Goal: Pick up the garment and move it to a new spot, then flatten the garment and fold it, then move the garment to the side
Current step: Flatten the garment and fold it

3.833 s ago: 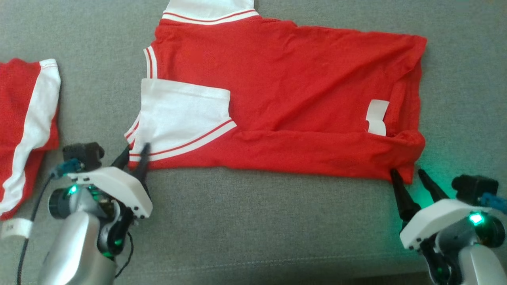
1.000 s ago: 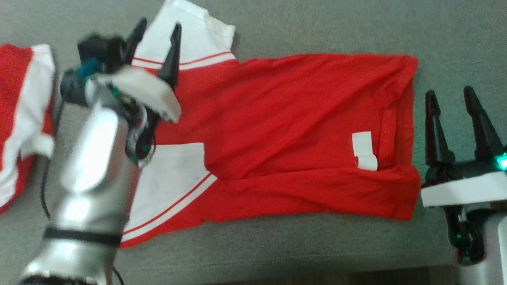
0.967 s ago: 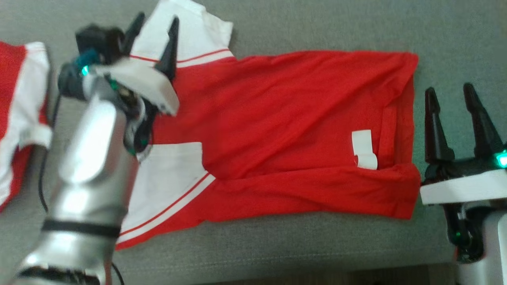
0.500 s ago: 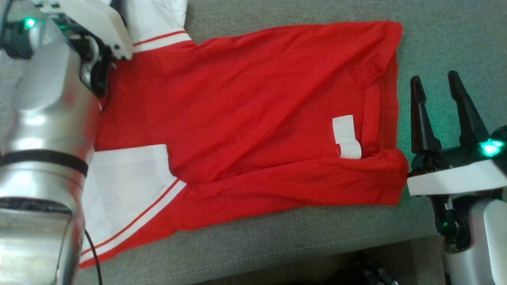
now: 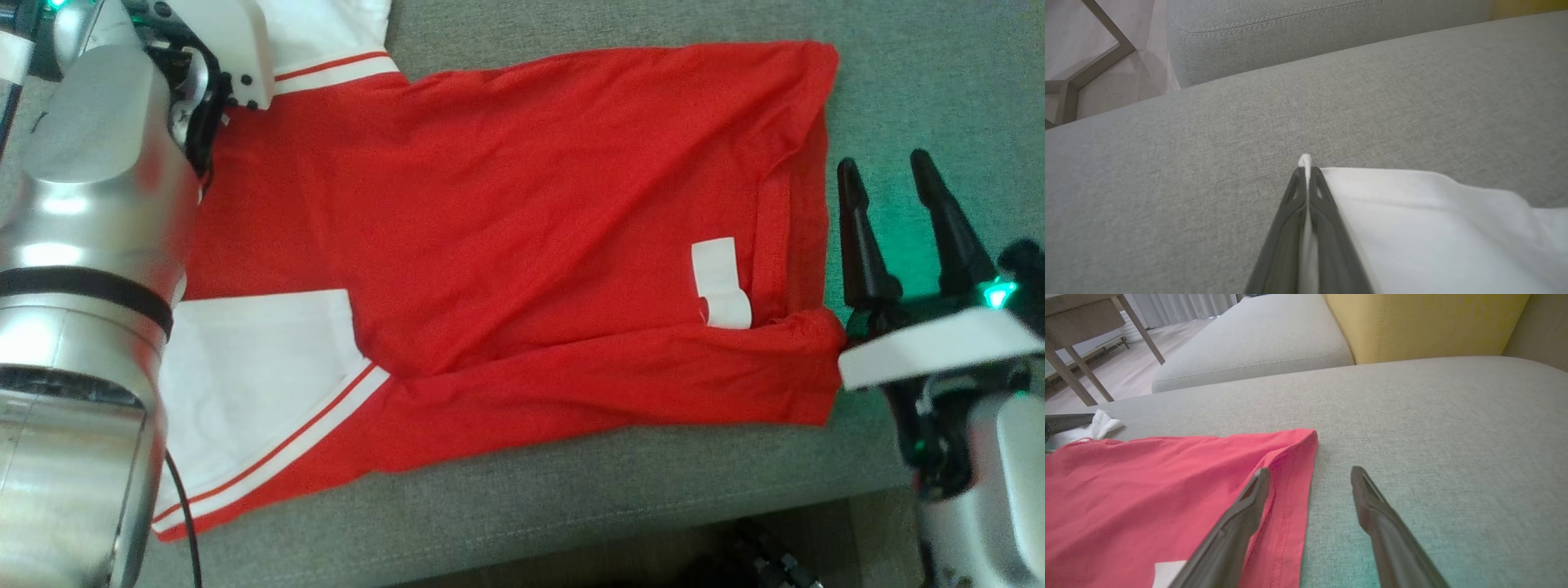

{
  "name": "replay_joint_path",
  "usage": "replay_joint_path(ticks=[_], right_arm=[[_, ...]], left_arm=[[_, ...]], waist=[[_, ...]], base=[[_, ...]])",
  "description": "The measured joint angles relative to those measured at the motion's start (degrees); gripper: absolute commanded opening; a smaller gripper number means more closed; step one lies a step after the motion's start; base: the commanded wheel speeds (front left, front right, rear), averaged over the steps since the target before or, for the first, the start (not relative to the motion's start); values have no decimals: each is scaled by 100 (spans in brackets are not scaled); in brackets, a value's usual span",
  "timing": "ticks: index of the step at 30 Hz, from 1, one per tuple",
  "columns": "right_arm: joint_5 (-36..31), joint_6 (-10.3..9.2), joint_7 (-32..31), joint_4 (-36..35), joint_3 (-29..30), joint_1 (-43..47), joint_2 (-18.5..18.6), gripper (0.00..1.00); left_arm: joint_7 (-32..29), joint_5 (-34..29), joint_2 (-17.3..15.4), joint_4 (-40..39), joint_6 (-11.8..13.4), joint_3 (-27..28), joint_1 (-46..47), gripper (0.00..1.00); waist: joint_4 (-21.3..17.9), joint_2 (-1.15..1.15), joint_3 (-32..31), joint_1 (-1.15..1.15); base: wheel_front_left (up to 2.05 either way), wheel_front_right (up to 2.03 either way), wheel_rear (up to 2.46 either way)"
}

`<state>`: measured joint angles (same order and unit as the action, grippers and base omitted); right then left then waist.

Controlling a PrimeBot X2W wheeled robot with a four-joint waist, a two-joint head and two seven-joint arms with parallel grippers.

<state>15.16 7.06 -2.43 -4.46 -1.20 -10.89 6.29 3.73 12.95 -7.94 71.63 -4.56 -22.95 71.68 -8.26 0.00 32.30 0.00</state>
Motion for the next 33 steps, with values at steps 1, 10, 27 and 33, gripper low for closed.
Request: replay_joint_path(ticks=[1, 10, 27, 33], right_arm=[[29, 0, -78, 94, 3, -96, 54, 100], [466, 0, -581, 1074, -290, -1474, 653, 100], [916, 1, -1834, 1658, -293, -1917, 1141, 0], [903, 1, -1634, 1376, -200, -1914, 1212, 0]], left_arm=[[46, 0, 5, 26, 1, -5, 9, 0], [310, 35, 255, 124, -54, -36, 152, 0], [776, 336, 356, 256, -115, -32, 157, 0], [1007, 430, 222, -21, -115, 29, 152, 0]], waist=[[9, 0, 1, 0], [298, 0, 96, 0], [620, 0, 56, 0], [679, 0, -75, 0]], base=[[0, 0, 0], [0, 0, 0], [0, 0, 0], [0, 0, 0]])
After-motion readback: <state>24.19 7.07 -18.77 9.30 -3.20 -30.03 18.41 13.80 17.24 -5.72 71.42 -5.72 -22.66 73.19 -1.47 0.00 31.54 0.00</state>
